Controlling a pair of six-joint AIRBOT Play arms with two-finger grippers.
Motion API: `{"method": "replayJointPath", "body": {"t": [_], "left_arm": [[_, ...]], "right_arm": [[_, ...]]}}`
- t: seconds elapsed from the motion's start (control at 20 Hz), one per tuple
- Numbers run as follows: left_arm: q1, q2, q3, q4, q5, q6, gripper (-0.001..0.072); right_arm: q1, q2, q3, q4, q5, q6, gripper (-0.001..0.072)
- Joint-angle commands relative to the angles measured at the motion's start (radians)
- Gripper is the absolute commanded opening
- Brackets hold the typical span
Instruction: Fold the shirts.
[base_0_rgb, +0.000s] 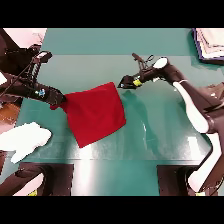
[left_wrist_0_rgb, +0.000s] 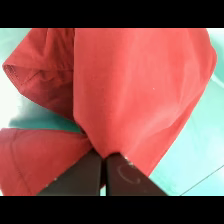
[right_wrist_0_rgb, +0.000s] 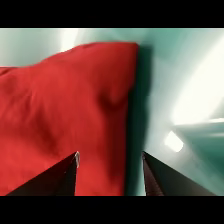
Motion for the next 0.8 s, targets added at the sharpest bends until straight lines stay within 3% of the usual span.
{"method": "replayJointPath", "body": {"t": [0.0,0.1,0.15,0.2,0.25,0.45,0.75], "left_arm": [[0.001,0.001,0.001,0.001,0.0,0.0,0.0025],[0.001,0.001,0.001,0.0,0.0,0.0,0.0025],[0.001,0.001,0.001,0.0,-0.001,0.0,0.0025],[0.001,0.001,0.001,0.0,-0.002,0.0,0.0025],[0.001,0.001,0.001,0.0,-0.008,0.0,0.0025],[0.001,0.006,0.035,0.025,-0.016,-0.023,0.0024],[0.001,0.014,0.488,0.018,-0.056,-0.023,0.0025]], "right_arm": [[0.049,-0.119,0.134,0.046,0.023,0.008,0.0471],[0.07,-0.153,0.186,0.032,0.022,0.008,0.0461],[0.077,-0.162,0.203,0.028,0.018,0.008,0.0418],[0.077,-0.169,0.215,0.024,0.011,0.008,0.0263],[0.076,-0.169,0.224,0.009,0.008,0.007,0.0014],[0.039,-0.097,0.269,-0.109,0.035,0.016,0.0016],[-0.092,0.364,0.269,-0.344,0.138,0.019,0.0016]]}}
